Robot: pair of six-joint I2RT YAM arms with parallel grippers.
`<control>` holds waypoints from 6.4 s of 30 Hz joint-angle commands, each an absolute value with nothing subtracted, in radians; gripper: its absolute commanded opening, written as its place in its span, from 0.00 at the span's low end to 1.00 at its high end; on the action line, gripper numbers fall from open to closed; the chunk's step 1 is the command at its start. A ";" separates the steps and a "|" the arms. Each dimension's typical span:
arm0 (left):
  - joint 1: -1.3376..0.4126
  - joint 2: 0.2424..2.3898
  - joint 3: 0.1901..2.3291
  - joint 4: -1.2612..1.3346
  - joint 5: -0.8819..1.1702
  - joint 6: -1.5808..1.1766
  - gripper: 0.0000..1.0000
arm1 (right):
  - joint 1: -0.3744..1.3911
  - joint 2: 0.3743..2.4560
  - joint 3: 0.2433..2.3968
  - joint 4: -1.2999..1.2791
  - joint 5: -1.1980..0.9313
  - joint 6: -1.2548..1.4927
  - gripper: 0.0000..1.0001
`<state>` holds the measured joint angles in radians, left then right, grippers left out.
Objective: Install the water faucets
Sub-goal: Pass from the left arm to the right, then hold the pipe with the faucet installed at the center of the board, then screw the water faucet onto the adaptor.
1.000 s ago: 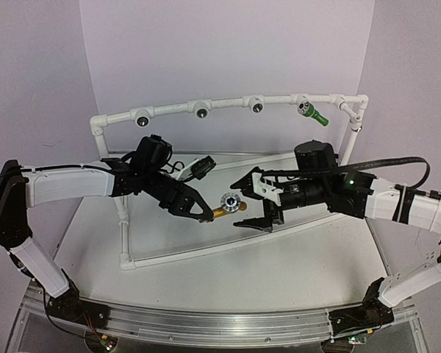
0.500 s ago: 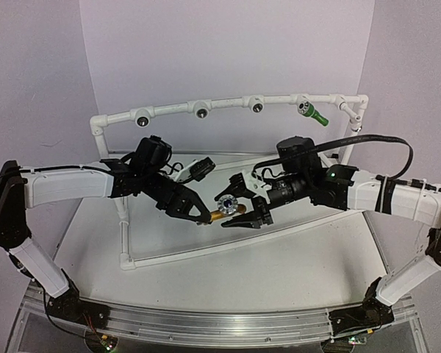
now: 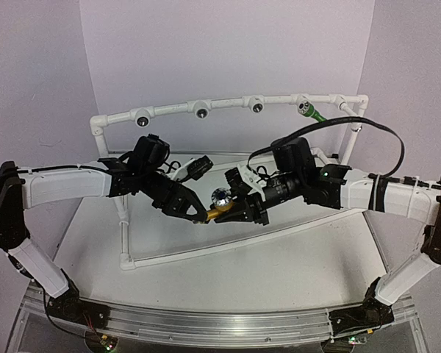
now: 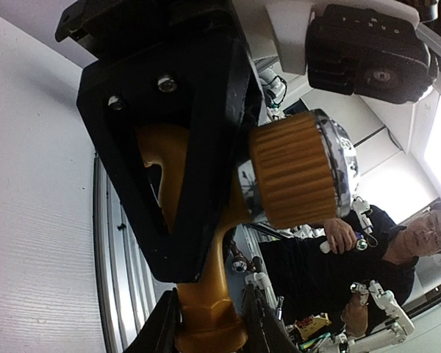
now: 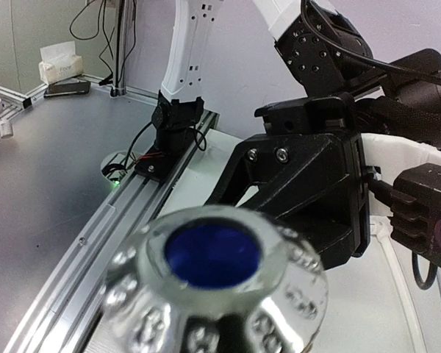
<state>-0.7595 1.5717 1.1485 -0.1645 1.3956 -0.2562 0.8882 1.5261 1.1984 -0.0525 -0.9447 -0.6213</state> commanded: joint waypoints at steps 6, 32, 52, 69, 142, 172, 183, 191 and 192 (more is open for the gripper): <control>-0.683 1.360 1.073 -0.190 0.930 -0.242 0.66 | 0.903 1.441 1.321 -0.167 -0.300 -0.177 0.00; -1.030 1.918 1.283 -0.005 0.204 0.037 0.81 | 1.027 1.382 1.405 -0.033 0.749 -1.496 0.00; -1.084 2.362 1.626 -0.127 0.010 0.286 0.44 | 0.884 1.395 1.145 0.438 0.550 -1.829 0.00; -1.085 2.260 1.315 -0.090 0.077 0.219 0.00 | 0.893 1.452 1.171 0.584 0.534 -1.913 0.00; -1.096 2.258 1.297 -0.087 0.145 0.243 0.00 | 0.908 1.608 1.297 0.564 0.549 -1.788 0.00; -1.102 2.272 1.314 -0.100 0.160 0.244 0.00 | 0.814 1.600 1.304 0.524 0.579 -1.578 0.00; -1.105 2.275 1.322 -0.108 0.156 0.241 0.00 | 0.845 1.631 1.297 0.602 0.665 -1.500 0.00; -1.106 2.284 1.349 -0.120 0.171 0.238 0.00 | 0.855 1.640 1.301 0.632 0.707 -1.429 0.00; -1.106 2.284 1.354 -0.123 0.173 0.239 0.00 | 0.855 1.640 1.294 0.644 0.713 -1.426 0.00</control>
